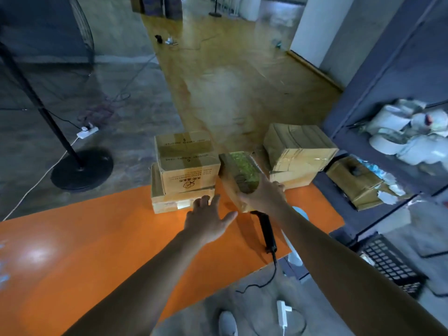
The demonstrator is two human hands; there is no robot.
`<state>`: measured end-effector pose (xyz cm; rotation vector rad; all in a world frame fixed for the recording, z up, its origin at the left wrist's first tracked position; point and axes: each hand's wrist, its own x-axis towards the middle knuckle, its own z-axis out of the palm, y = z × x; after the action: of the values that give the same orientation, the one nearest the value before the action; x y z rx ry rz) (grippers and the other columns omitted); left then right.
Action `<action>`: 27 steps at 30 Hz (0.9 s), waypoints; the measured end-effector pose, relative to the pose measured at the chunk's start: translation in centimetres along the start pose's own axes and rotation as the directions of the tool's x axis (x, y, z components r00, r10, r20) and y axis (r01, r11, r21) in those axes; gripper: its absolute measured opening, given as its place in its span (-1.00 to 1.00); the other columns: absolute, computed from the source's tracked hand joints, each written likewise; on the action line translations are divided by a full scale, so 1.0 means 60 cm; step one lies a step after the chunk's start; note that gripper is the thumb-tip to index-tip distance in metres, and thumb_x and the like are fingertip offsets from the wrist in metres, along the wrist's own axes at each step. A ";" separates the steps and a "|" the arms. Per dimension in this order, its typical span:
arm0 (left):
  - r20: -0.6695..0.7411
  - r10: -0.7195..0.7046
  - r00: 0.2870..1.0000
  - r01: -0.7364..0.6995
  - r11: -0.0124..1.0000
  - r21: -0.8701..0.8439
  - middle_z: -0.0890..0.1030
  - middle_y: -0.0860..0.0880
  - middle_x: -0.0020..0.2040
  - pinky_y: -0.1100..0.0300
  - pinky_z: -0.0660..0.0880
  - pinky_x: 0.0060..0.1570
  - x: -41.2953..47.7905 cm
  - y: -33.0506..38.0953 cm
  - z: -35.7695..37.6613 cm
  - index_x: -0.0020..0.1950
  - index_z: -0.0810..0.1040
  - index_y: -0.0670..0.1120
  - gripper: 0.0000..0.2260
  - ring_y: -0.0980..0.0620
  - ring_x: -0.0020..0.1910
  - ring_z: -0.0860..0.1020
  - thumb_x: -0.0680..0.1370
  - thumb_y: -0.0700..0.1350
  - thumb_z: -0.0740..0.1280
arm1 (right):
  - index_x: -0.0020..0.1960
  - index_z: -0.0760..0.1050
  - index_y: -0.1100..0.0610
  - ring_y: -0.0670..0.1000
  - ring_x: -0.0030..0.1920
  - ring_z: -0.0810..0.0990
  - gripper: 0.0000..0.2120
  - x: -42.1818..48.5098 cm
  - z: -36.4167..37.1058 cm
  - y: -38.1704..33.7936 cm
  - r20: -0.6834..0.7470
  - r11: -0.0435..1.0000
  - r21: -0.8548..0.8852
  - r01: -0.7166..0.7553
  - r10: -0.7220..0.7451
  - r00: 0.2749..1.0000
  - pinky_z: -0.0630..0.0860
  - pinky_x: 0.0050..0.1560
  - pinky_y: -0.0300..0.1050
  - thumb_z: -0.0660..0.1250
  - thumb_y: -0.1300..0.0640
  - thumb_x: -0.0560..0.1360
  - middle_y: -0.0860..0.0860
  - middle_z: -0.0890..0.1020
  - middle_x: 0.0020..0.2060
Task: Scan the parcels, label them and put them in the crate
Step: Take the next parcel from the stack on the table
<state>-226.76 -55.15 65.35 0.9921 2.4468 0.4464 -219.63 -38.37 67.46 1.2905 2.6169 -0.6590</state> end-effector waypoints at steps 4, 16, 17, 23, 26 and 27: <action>0.055 0.027 0.998 -0.022 0.996 -0.090 0.20 -0.14 0.49 -0.14 0.31 0.34 -0.013 0.001 0.006 0.56 0.08 -0.01 -0.30 -0.20 0.47 0.16 0.55 0.36 0.05 | 0.54 0.06 -0.01 0.24 0.33 0.34 -0.05 -0.056 -0.002 0.017 0.026 0.999 -0.037 0.024 -0.023 0.999 0.35 0.18 0.04 0.39 -0.35 0.33 0.15 0.49 0.26; 0.064 -0.055 0.996 0.061 0.994 -0.095 0.22 -0.14 0.47 -0.12 0.35 0.30 -0.012 -0.006 0.030 0.55 0.06 0.06 -0.35 -0.20 0.45 0.19 0.56 0.33 0.10 | 0.53 0.20 0.08 0.28 0.42 0.32 -0.11 -0.088 0.039 0.081 0.319 0.978 0.082 0.193 -0.209 0.925 0.33 0.40 0.18 0.57 -0.01 0.34 0.20 0.35 0.41; 0.066 -0.070 0.995 0.075 0.994 -0.080 0.21 -0.15 0.48 -0.13 0.36 0.30 -0.011 -0.009 0.034 0.56 0.04 0.06 -0.35 -0.21 0.45 0.18 0.56 0.33 0.10 | 0.55 0.14 0.08 0.28 0.43 0.28 -0.06 -0.081 0.045 0.081 0.318 0.967 0.016 0.256 -0.247 0.915 0.30 0.40 0.18 0.58 -0.02 0.33 0.21 0.32 0.42; 0.091 -0.218 0.972 0.221 0.975 -0.025 0.19 -0.18 0.48 -0.14 0.36 0.30 -0.012 -0.049 0.062 0.59 -0.08 0.03 -0.30 -0.23 0.45 0.18 0.58 0.30 0.10 | 0.57 -0.06 -0.11 0.12 0.52 0.02 0.07 -0.035 0.088 0.088 0.389 0.877 -0.138 0.461 -0.380 0.839 0.23 0.44 0.20 0.57 -0.11 0.30 0.00 0.10 0.49; 0.106 -0.292 0.951 0.300 0.951 -0.071 0.21 -0.17 0.45 -0.13 0.36 0.29 -0.019 -0.072 0.077 0.58 -0.06 0.03 -0.30 -0.23 0.42 0.21 0.57 0.28 0.15 | 0.56 -0.04 -0.15 0.08 0.52 0.04 0.08 -0.014 0.109 0.087 0.403 0.862 -0.092 0.499 -0.426 0.810 0.24 0.45 0.12 0.60 -0.02 0.28 -0.04 0.08 0.51; 0.095 -0.315 0.944 0.323 0.942 -0.090 0.23 -0.18 0.43 -0.11 0.38 0.27 -0.021 -0.078 0.082 0.58 -0.07 0.02 -0.29 -0.23 0.40 0.23 0.57 0.27 0.16 | 0.56 -0.04 -0.16 0.08 0.54 0.04 0.09 -0.010 0.115 0.085 0.402 0.857 -0.085 0.508 -0.437 0.804 0.24 0.45 0.10 0.61 0.02 0.27 -0.05 0.06 0.53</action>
<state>-226.02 -58.67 59.43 0.5431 2.4243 0.4095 -215.66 -39.14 59.88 0.3873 2.5961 -0.6213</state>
